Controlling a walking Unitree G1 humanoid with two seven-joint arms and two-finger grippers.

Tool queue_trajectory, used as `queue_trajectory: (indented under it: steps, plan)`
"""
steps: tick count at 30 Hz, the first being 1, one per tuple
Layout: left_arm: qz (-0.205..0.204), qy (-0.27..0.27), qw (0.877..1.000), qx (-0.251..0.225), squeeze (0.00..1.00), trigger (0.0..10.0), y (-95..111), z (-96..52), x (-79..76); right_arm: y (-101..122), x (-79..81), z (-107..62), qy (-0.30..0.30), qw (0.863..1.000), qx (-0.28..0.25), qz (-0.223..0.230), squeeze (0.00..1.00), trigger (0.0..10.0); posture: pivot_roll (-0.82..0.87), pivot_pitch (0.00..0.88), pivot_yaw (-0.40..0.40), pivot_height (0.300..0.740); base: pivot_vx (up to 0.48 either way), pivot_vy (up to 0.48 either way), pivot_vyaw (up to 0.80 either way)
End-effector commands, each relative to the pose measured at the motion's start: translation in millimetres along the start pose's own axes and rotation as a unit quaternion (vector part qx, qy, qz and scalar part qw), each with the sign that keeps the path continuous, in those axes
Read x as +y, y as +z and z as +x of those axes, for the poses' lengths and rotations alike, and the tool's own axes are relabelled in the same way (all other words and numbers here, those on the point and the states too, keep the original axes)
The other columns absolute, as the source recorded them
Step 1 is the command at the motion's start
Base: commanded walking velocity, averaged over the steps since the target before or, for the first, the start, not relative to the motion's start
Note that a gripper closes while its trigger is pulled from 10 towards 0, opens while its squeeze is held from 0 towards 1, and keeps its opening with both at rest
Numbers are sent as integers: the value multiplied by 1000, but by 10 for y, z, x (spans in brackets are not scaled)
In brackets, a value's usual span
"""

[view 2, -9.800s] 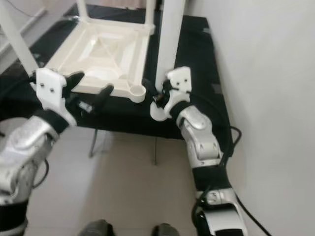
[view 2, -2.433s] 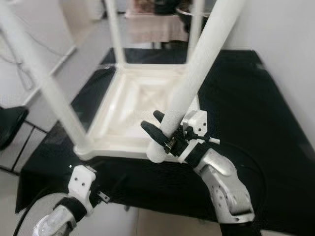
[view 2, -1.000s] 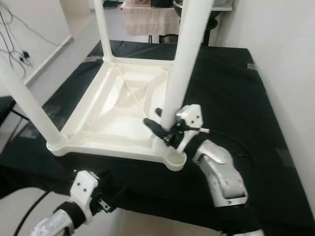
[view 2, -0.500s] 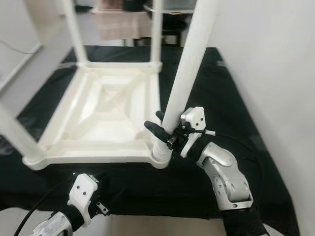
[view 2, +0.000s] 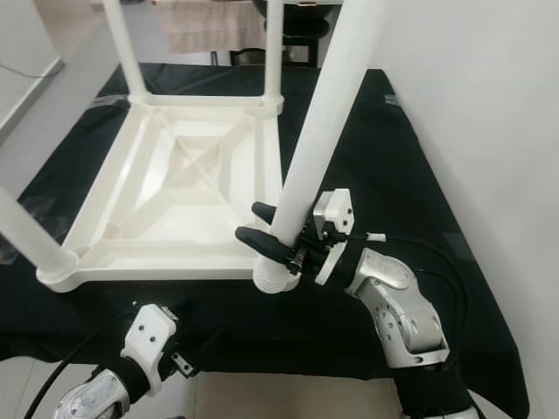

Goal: Building children table

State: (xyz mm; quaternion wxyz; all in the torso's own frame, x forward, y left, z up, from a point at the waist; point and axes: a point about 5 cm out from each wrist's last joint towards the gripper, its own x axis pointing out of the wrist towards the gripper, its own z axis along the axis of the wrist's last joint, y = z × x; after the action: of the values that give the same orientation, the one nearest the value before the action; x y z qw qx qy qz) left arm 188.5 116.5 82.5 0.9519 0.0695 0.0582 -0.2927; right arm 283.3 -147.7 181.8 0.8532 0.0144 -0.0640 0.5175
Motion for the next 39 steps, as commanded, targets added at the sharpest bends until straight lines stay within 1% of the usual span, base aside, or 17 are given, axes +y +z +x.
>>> queue_trajectory:
  steps: [1, 3, 7, 8, 11, 14, 20, 22, 24, 26, 30, 33, 36, 38, 39]
  plan:
    - [8, -4, 1000, 5, 0, 10000, -18, -9, -1, -31, -29, -10, -2, 1000, 6, -9, 0, 10000, 55, 86, -12, 740, 0, 0, 0]
    - [13, -1, 1000, -4, 0, 10000, 37, -1, 34, 0, -92, 22, 9, 1000, 6, -14, 0, 10000, 70, 101, -17, 740, 0, 0, 0]
    - [15, 0, 1000, -8, 0, 10000, 62, -8, 50, 41, -134, 49, 26, 999, 7, -19, 0, 10000, 72, 107, -16, 740, 0, 0, 0]
    - [16, -2, 1000, -7, 0, 10000, 54, -21, 29, 62, -181, 36, 33, 999, 13, -23, 0, 10000, 80, 111, -18, 740, 0, 0, 0]
    - [17, -3, 1000, -6, 0, 10000, 48, -32, 8, 76, -208, 14, 39, 999, 17, -26, 0, 10000, 82, 113, -19, 740, 0, 0, 0]
    - [15, -2, 1000, -6, 0, 10000, 48, -50, -11, 108, -287, -45, 44, 998, 21, -29, 0, 10000, 83, 123, -22, 740, 0, 0, 0]
    - [14, -2, 1000, -6, 0, 10000, 51, -61, -26, 105, -286, -58, 59, 998, 26, -26, 0, 10000, 83, 129, -25, 740, 0, 0, 0]
    - [13, -3, 1000, -5, 0, 10000, 57, -78, -49, 37, -230, -1, 80, 996, 34, -20, 0, 10000, 86, 143, -30, 740, 0, 0, 0]
    - [13, -3, 1000, -5, 0, 10000, 61, -88, -64, 14, -227, 30, 82, 996, 35, -20, 0, 10000, 91, 148, -33, 740, 0, 0, 0]
    - [13, -3, 1000, -4, 0, 10000, 67, -103, -83, 8, -263, 76, 78, 996, 31, -19, 0, 10000, 96, 153, -33, 740, 0, 0, 0]
    - [12, -4, 1000, -5, 0, 10000, 85, -141, -122, 42, -300, 96, 78, 996, 26, -20, 0, 10000, 104, 168, -38, 740, 0, 0, 0]
    - [16, -6, 1000, -10, 0, 10000, 141, -177, -140, 83, -310, 126, 91, 995, 23, -20, 0, 10000, 115, 194, -42, 740, 0, 0, 0]
    - [24, -10, 999, -24, 0, 10000, 271, -220, -157, 120, -309, 160, 116, 993, 23, -14, 0, 10000, 129, 220, -46, 740, 0, 0, 0]
    - [24, -10, 999, -26, 0, 10000, 291, -233, -165, 125, -301, 159, 121, 992, 22, -13, 0, 10000, 132, 224, -46, 740, 0, 0, 0]
    - [27, -10, 999, -30, 0, 10000, 334, -245, -168, 131, -283, 177, 138, 990, 22, -9, 0, 10000, 143, 237, -44, 740, 0, 0, 0]
